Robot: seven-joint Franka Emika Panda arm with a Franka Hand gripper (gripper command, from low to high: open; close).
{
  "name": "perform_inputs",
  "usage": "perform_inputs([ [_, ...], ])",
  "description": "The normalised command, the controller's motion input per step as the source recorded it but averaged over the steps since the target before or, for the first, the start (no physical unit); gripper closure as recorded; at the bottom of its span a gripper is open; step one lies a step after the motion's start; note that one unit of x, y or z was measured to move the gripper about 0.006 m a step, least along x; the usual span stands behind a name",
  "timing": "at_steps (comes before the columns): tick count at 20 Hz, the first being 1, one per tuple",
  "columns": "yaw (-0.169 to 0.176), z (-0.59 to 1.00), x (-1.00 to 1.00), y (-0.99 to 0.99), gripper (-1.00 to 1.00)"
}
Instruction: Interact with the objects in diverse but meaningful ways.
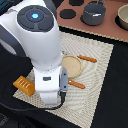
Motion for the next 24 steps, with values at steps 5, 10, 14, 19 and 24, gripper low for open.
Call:
perform_inputs([
  [5, 0.000, -0.21, 0.00, -0.20, 1.00],
  [10, 0.001, -0.18, 0.00, -0.19, 1.00],
  [14, 0.001, -0.16, 0.03, -0.16, 1.00],
  [19, 0.000, -0.13, 0.07, -0.10, 1.00],
  [24, 0.006, 0.04, 0.14, -0.03, 1.00],
])
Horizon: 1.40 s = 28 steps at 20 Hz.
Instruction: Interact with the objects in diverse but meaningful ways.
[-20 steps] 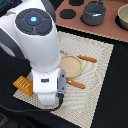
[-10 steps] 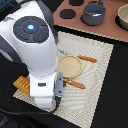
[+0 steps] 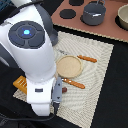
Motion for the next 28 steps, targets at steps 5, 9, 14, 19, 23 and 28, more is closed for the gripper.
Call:
perform_inputs([
  [5, 0.004, 0.77, 0.09, 0.28, 1.00],
  [9, 0.046, 1.00, 0.09, 0.72, 1.00],
  [14, 0.054, 1.00, 0.07, 0.80, 1.00],
  [19, 0.044, 1.00, 0.10, 0.85, 1.00],
  [23, 0.047, 0.86, 0.10, 0.84, 1.00],
  [28, 0.058, 0.51, 0.00, 0.78, 1.00],
])
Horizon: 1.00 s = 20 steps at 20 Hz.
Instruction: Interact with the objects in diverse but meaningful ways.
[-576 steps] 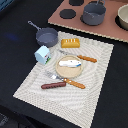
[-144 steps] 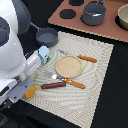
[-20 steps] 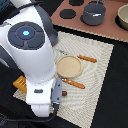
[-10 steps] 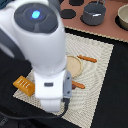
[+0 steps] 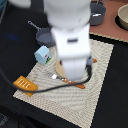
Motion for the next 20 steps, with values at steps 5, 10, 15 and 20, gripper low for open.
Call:
perform_inputs([
  [5, 0.045, 0.06, -0.17, 0.78, 1.00],
  [10, 0.045, 0.00, -0.25, 0.77, 1.00],
  [15, 0.046, 0.00, -0.38, 0.75, 1.00],
  [20, 0.056, 0.00, -0.58, 0.69, 1.00],
])
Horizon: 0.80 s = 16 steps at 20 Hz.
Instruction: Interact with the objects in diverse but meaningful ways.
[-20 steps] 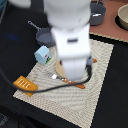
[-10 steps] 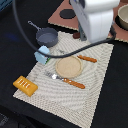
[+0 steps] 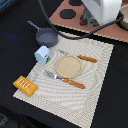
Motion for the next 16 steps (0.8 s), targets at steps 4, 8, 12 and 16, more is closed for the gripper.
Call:
perform_inputs([
  [4, 0.062, -0.01, -0.65, 0.67, 1.00],
  [8, 0.061, -0.06, -0.64, 0.66, 1.00],
  [12, 0.050, -0.15, -0.51, 0.69, 1.00],
  [16, 0.028, -0.22, -0.24, 0.76, 1.00],
])
